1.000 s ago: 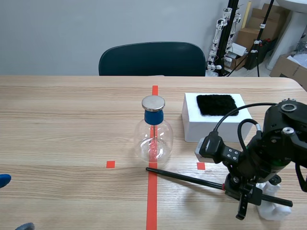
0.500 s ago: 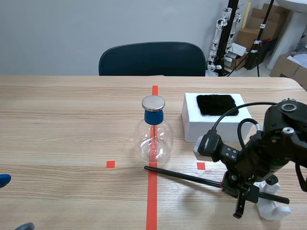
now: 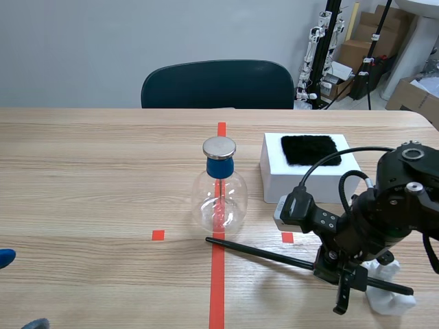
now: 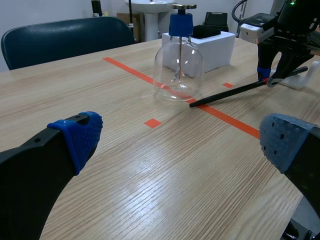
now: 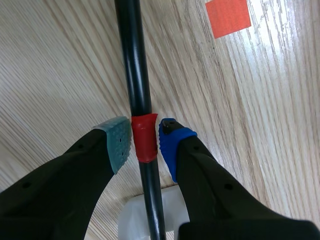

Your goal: Do the electroscope experiment. pick up the black charging rod

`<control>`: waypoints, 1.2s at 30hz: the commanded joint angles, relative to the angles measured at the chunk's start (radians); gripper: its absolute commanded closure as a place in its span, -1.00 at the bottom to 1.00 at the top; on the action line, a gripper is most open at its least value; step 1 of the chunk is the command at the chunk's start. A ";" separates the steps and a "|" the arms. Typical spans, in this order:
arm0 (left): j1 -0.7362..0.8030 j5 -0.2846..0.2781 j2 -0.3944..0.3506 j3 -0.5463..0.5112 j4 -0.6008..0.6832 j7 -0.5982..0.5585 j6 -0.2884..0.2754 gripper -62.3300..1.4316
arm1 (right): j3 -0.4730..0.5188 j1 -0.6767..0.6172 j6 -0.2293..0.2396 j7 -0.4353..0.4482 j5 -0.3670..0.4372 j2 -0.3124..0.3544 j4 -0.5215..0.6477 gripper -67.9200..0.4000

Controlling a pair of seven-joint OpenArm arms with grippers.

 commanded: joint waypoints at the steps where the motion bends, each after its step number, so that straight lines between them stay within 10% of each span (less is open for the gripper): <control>1: 0.000 -0.013 -0.007 -0.001 0.009 -0.020 -0.002 -1.00 | 0.009 0.018 0.000 0.009 0.000 0.008 0.016 0.55; 10: 0.000 -0.013 -0.007 -0.001 0.009 -0.020 -0.002 -1.00 | 0.009 0.017 0.000 0.011 -0.001 0.009 0.016 0.98; 36: 0.000 -0.013 -0.007 -0.001 0.009 -0.020 -0.002 -1.00 | 0.008 0.002 0.080 -0.016 -0.054 0.018 0.024 0.99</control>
